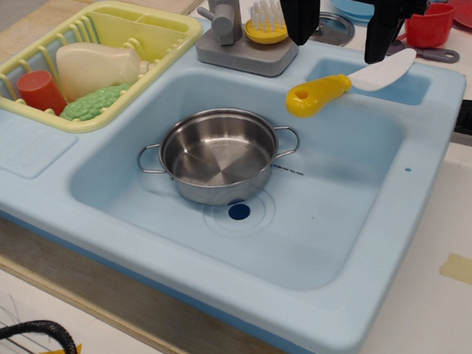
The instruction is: Put knife in pot or pan
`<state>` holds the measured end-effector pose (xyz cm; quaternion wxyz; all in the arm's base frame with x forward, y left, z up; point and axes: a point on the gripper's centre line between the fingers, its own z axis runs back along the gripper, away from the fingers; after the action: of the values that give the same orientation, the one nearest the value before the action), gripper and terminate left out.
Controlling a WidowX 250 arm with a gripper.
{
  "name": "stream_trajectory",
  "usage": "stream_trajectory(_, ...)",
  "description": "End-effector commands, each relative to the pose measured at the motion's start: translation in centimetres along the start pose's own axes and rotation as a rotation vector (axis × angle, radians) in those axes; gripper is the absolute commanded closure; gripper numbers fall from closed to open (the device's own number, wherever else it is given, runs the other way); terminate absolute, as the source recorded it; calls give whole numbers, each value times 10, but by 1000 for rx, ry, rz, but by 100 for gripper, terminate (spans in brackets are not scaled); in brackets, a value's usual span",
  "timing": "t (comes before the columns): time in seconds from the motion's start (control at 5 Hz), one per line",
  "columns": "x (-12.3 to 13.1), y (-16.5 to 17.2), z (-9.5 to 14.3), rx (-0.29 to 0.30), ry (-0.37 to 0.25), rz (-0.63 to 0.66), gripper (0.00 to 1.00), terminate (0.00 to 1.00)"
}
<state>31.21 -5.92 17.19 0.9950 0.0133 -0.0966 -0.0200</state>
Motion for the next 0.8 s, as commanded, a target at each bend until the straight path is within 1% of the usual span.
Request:
stream_trajectory(0.0,0,0,0,0,0,0,0,0)
stream_trajectory(0.2,2,5,-7,-6,16,-57,0,0)
stream_trajectory(0.4,3,8,-14,-10,29,-82,0,0)
stream_trajectory(0.6,8,13,-18,2,27,-105,0,0)
